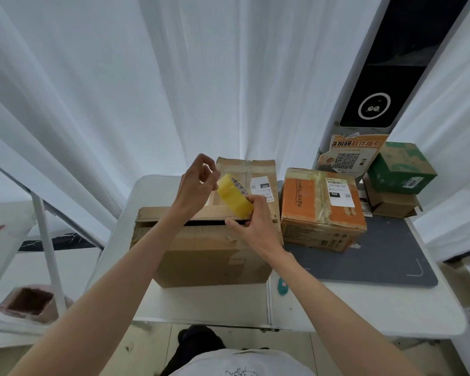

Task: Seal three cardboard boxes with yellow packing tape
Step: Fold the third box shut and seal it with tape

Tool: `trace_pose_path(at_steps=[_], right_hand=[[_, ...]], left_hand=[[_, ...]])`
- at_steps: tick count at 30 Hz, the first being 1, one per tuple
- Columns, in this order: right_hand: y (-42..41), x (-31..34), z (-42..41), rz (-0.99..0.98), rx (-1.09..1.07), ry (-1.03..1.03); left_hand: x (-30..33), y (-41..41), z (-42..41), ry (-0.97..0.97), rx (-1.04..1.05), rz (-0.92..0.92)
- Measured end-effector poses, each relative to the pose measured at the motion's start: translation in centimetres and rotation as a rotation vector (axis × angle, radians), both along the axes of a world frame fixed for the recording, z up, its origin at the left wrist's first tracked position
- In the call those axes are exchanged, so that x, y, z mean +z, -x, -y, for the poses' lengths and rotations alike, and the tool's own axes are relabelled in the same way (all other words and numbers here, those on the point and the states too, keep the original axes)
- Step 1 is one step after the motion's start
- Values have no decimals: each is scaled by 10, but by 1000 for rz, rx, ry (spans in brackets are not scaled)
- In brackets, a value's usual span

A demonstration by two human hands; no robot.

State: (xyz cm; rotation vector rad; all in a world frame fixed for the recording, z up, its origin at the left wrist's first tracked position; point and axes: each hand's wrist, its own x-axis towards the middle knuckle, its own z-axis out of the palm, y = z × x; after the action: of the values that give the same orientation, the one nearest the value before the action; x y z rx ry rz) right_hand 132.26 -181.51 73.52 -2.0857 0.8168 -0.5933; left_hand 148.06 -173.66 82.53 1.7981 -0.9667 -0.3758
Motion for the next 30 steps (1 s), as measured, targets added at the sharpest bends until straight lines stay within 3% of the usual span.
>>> trace_pose_path(at_steps=[5, 10, 16, 23, 30], right_hand=[[-13, -3, -1, -48, -77, 133], [-23, -3, -9, -99, 48, 270], [-27, -3, -5, -109, -1, 257], [-33, -3, -10, -136, -22, 275], [-38, -4, -20, -85, -47, 315]], left_hand=[[11, -21, -14, 3, 17, -29], [8, -38, -25, -164, 59, -39], [-18, -57, -38, -399, -51, -127], [-31, -68, -34, -259, -59, -264], [-28, -77, -31, -285, -152, -306]])
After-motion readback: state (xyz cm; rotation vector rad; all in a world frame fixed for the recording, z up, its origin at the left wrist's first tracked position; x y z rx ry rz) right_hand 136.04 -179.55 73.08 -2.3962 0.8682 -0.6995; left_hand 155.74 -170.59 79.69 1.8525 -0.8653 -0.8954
